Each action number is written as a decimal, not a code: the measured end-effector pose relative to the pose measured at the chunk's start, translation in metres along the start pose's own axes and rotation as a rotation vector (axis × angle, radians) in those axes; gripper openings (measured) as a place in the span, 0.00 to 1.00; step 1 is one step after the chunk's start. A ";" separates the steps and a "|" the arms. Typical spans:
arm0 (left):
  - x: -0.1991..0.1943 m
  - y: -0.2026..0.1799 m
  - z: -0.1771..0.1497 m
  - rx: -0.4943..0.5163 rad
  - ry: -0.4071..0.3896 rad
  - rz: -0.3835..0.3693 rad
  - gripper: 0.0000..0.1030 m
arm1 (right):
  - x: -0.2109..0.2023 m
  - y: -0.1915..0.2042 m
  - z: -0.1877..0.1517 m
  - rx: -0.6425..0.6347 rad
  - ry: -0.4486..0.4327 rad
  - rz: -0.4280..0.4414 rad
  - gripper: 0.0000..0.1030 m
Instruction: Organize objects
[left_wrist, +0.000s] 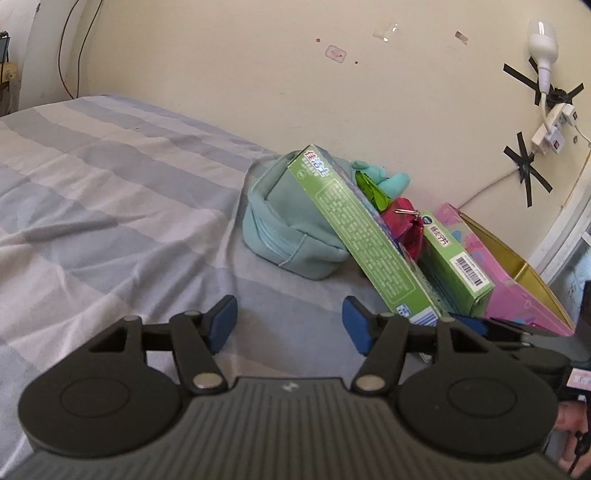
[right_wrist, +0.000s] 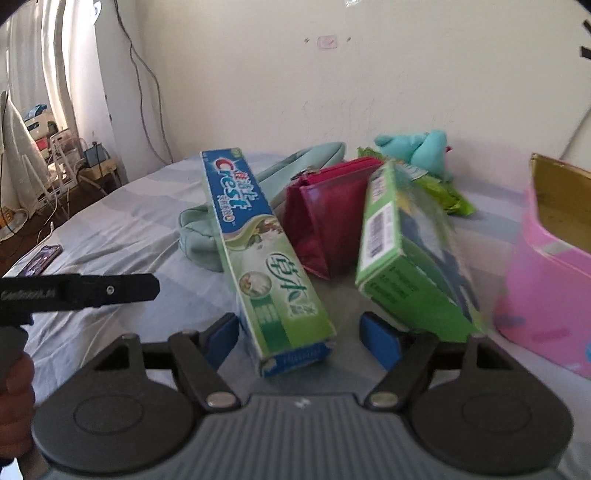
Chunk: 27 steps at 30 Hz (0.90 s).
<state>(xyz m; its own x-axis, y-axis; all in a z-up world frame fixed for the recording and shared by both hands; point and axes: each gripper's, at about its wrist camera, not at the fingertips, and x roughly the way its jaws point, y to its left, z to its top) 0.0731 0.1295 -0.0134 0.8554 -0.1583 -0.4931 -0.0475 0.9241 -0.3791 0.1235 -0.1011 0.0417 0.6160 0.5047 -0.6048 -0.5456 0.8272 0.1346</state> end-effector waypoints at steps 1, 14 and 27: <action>0.000 0.001 0.001 -0.002 0.000 -0.003 0.65 | -0.001 0.002 -0.001 -0.007 -0.003 0.009 0.49; -0.009 -0.002 -0.005 -0.005 0.004 -0.024 0.75 | -0.106 -0.005 -0.075 -0.306 0.002 0.097 0.40; -0.021 -0.045 -0.008 0.083 0.048 -0.123 0.80 | -0.144 -0.042 -0.100 -0.106 -0.060 -0.133 0.59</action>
<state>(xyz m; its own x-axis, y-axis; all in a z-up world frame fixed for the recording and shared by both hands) 0.0533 0.0891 0.0080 0.8263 -0.2866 -0.4849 0.1003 0.9219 -0.3741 0.0012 -0.2330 0.0446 0.7180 0.4090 -0.5632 -0.5120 0.8585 -0.0292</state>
